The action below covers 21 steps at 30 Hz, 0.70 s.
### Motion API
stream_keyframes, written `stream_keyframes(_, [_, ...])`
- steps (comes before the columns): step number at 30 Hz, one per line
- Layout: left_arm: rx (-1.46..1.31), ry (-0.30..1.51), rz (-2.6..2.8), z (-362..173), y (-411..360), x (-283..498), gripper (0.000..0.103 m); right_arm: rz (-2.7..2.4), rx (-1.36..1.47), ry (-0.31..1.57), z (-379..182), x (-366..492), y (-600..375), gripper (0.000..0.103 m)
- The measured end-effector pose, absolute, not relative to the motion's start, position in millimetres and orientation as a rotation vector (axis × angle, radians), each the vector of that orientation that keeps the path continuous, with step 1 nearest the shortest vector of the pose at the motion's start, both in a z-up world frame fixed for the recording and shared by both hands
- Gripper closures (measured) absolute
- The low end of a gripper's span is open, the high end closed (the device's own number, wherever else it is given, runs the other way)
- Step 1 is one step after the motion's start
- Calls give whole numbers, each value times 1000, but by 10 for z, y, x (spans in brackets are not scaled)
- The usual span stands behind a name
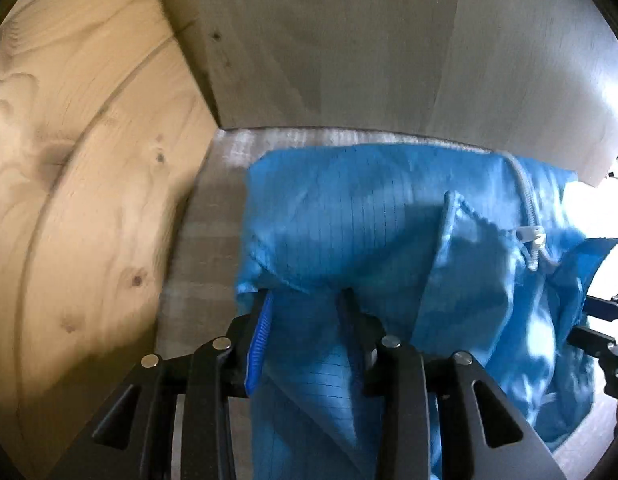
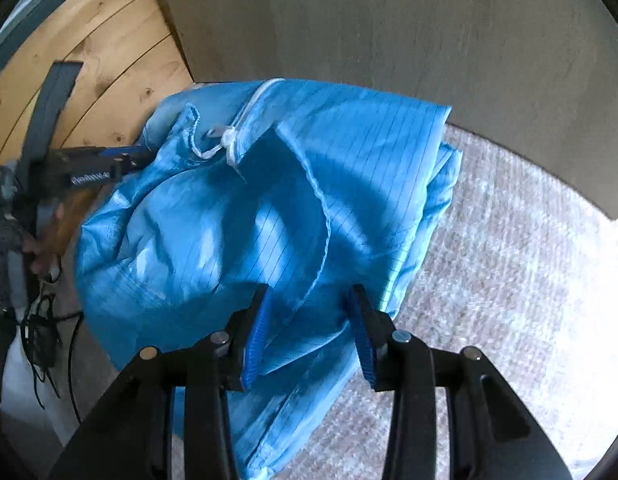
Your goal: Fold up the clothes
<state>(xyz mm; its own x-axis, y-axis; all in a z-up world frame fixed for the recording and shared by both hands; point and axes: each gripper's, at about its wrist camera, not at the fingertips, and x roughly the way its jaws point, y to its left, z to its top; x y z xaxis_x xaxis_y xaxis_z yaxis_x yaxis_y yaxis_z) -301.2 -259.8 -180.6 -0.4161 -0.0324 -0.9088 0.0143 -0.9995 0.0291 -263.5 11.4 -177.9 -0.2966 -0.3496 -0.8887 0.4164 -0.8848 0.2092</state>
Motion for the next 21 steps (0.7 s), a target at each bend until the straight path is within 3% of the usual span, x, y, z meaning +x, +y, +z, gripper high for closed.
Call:
stream_keyframes(3, [1613, -43, -2672, -1468, -2524, -2835, 69, -2271, 1451, 47, -1532, -2527, 254, 65])
stream_keyframes(5, [1582, -39, -2699, -1251, -2413, -2655, 47, -2348, 1435, 80, -1361, -2367, 356, 65])
stream_keyframes(7, [1557, -40, -2737, -1038, -2246, -2413, 39, -2424, 1424, 118, -1202, -2175, 449, 57])
stream_keyframes(14, [1459, -10, -2921, -491, -1560, -1456, 31, -2694, 1389, 166, -702, -1323, 1044, 55])
stream_keyframes(21, [1365, -79, -2971, -199, -1076, -693, 28, -2858, 1392, 139, -381, -455, 1469, 55])
